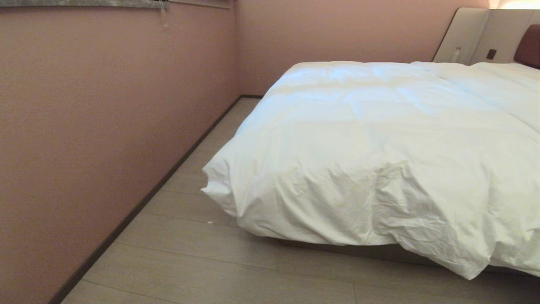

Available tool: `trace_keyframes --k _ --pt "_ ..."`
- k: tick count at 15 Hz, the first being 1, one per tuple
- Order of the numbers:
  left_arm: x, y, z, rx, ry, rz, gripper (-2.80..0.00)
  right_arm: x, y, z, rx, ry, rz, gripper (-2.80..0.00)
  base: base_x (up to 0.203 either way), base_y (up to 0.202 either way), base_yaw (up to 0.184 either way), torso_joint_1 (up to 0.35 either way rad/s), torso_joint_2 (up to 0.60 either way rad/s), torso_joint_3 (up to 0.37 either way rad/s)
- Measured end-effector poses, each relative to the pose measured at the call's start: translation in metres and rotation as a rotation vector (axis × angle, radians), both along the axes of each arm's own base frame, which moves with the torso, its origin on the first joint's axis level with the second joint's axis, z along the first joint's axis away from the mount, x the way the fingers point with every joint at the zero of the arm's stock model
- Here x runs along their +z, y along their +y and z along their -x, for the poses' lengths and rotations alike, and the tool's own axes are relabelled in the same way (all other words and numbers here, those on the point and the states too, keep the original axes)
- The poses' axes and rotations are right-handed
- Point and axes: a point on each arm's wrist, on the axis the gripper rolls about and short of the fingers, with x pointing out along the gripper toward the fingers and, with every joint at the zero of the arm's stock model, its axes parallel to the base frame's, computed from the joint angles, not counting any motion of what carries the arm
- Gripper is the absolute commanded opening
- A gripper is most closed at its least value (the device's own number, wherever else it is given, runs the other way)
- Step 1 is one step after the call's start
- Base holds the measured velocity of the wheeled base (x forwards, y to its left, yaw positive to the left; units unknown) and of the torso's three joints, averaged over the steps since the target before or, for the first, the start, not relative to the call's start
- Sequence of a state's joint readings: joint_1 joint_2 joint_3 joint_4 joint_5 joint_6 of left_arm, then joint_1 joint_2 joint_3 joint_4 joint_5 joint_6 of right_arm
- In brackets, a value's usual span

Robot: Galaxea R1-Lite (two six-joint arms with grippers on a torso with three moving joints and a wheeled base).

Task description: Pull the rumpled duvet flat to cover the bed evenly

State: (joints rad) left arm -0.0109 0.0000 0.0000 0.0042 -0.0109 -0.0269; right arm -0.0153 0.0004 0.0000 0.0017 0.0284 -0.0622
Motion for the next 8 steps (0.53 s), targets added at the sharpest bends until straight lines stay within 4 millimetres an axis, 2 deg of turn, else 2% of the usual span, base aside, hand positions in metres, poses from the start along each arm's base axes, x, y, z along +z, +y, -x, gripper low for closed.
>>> trace_keyframes --k 8 --pt "0.0000 0.0000 0.0000 0.000 0.000 0.000 -2.80 0.0000 0.0000 0.0000 0.001 0.000 0.001 -2.80 0.000 0.196 -0.001 0.002 0.00 0.002"
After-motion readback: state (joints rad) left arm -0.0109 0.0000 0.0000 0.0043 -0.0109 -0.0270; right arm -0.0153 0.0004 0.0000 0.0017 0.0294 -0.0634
